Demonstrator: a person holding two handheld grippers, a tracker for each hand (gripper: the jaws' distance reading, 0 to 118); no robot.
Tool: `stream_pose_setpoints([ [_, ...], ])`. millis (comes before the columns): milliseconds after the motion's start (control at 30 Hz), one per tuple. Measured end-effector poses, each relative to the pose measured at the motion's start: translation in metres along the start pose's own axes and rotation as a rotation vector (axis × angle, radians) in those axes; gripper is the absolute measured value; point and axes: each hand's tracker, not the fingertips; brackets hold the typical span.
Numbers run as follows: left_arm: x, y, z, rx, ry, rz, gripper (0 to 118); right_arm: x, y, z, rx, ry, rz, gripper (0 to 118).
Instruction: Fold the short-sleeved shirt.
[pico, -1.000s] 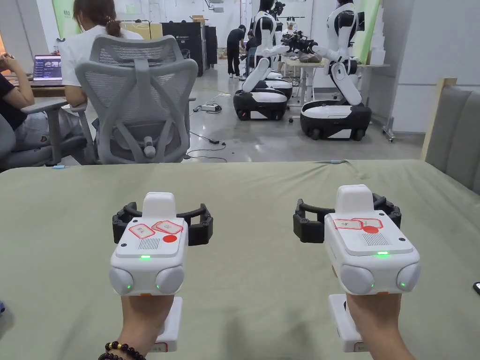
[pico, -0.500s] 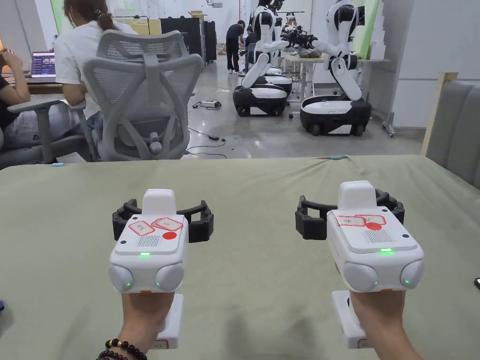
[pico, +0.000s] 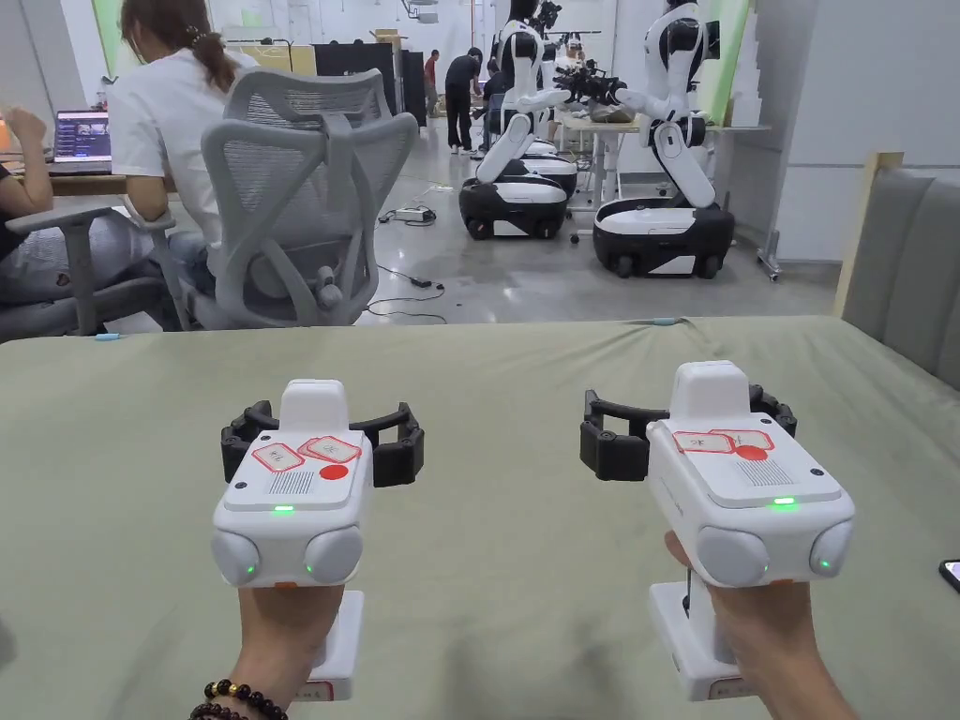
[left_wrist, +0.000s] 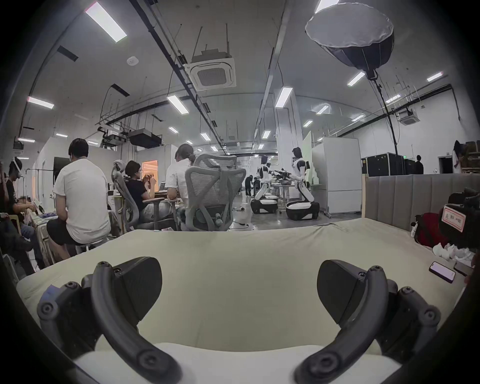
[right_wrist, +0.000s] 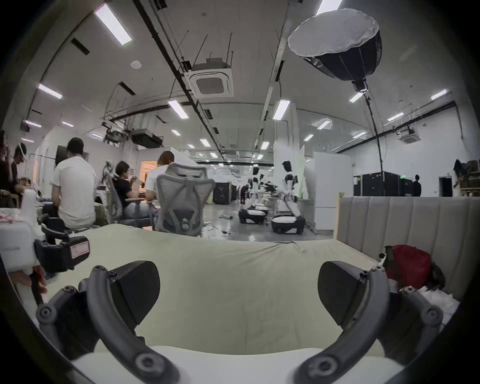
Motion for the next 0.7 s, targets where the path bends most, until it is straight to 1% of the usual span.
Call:
stream_pose_setpoints([
  [33,0.0,0.0,0.0,-0.004,-0.005,0.0,118,-0.001,0.002,-0.002,-0.017,-0.011,0.006,118],
  [67,0.0,0.0,-0.001,-0.006,-0.006,-0.003,118,-0.004,0.003,-0.003,-0.045,-0.042,0.026,118],
  [100,0.0,0.0,-0.001,-0.007,-0.006,-0.007,118,-0.004,0.0,-0.005,-0.032,-0.056,0.045,118],
  [167,0.0,0.0,0.0,-0.002,-0.005,-0.011,118,-0.003,-0.002,-0.004,0.008,-0.055,0.065,118],
  [233,0.0,0.0,0.0,-0.001,-0.007,-0.009,118,-0.002,-0.005,-0.007,0.008,-0.072,0.069,118],
  [300,-0.001,0.0,0.0,-0.002,-0.006,-0.011,118,-0.002,-0.006,-0.009,-0.008,-0.124,0.059,118],
  [333,-0.001,0.0,0.0,-0.004,-0.003,-0.013,118,-0.001,-0.007,-0.01,-0.008,-0.13,0.05,118],
  [400,-0.002,0.0,0.0,-0.003,-0.003,-0.013,118,0.001,-0.007,-0.006,0.002,-0.109,0.04,118],
  [467,-0.003,-0.001,-0.001,-0.004,-0.001,-0.015,118,0.0,-0.009,-0.004,0.028,-0.11,0.054,118],
  [533,-0.004,-0.002,-0.002,-0.006,0.003,-0.019,118,0.0,-0.009,-0.005,0.005,-0.098,0.057,118],
  [633,-0.004,-0.002,-0.003,-0.012,0.002,-0.018,118,0.001,-0.006,-0.007,-0.034,-0.081,0.032,118],
  [700,-0.004,-0.003,-0.004,-0.017,-0.011,-0.025,118,0.001,-0.004,-0.005,-0.029,-0.095,0.024,118],
])
